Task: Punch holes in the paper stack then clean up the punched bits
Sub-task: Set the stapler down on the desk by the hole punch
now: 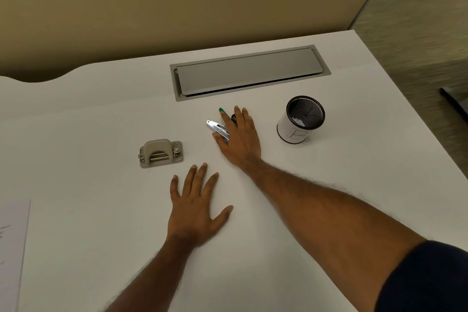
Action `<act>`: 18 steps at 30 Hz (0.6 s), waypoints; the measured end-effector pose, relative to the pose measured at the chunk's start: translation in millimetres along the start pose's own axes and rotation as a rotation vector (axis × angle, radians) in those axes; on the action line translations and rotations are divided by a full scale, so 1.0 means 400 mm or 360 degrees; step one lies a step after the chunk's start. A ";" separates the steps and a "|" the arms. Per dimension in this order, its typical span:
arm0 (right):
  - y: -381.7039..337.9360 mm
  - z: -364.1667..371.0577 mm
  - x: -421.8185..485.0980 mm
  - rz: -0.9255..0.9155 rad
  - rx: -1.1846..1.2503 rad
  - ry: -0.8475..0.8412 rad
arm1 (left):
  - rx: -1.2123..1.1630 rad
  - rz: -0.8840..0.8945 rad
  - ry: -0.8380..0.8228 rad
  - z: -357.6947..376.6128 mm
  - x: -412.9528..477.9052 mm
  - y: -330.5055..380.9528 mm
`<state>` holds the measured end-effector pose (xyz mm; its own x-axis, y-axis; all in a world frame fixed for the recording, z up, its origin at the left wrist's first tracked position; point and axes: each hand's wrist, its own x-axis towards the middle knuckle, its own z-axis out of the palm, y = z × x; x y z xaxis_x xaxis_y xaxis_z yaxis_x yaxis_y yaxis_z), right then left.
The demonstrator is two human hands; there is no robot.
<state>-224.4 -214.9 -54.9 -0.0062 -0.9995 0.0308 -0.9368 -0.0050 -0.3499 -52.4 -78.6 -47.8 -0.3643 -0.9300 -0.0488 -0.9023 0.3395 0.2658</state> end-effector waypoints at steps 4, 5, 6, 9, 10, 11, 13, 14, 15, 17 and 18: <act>-0.010 0.010 0.043 -0.0024 0.0012 -0.0010 | -0.0016 -0.0011 0.0004 0.002 0.000 -0.002; -0.010 0.012 0.049 -0.0037 0.0002 -0.0015 | -0.0017 -0.0013 0.0006 0.002 0.001 -0.001; -0.009 0.015 0.055 -0.0056 -0.0007 -0.0020 | -0.0015 -0.0013 0.0011 0.003 0.001 -0.002; -0.011 0.009 0.068 -0.0099 -0.0003 -0.0051 | -0.0015 -0.0016 0.0007 0.004 0.001 -0.002; -0.011 0.005 0.072 -0.0118 0.0002 -0.0061 | -0.0004 -0.0018 0.0004 0.006 0.001 -0.003; -0.010 0.001 0.075 -0.0146 0.0000 -0.0073 | 0.0010 -0.0021 -0.0005 0.008 0.000 -0.003; -0.006 -0.004 0.079 -0.0212 -0.0023 -0.0092 | 0.0018 -0.0027 -0.0023 0.009 0.000 -0.002; -0.003 -0.006 0.081 -0.0234 -0.0036 -0.0098 | 0.0016 -0.0027 -0.0028 0.009 0.000 -0.003; 0.000 -0.008 0.082 -0.0246 -0.0048 -0.0107 | 0.0016 -0.0028 -0.0035 0.009 0.001 -0.002; 0.003 -0.012 0.083 -0.0252 -0.0078 -0.0137 | 0.0023 -0.0027 -0.0035 0.009 0.002 -0.001; 0.003 -0.014 0.083 -0.0252 -0.0109 -0.0155 | 0.0026 -0.0027 -0.0032 0.009 0.001 -0.001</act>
<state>-227.5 -247.9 -49.0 0.1739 -0.9847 -0.0113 -0.9449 -0.1637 -0.2834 -53.0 -78.7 -51.5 -0.3532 -0.9327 -0.0728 -0.9120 0.3259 0.2489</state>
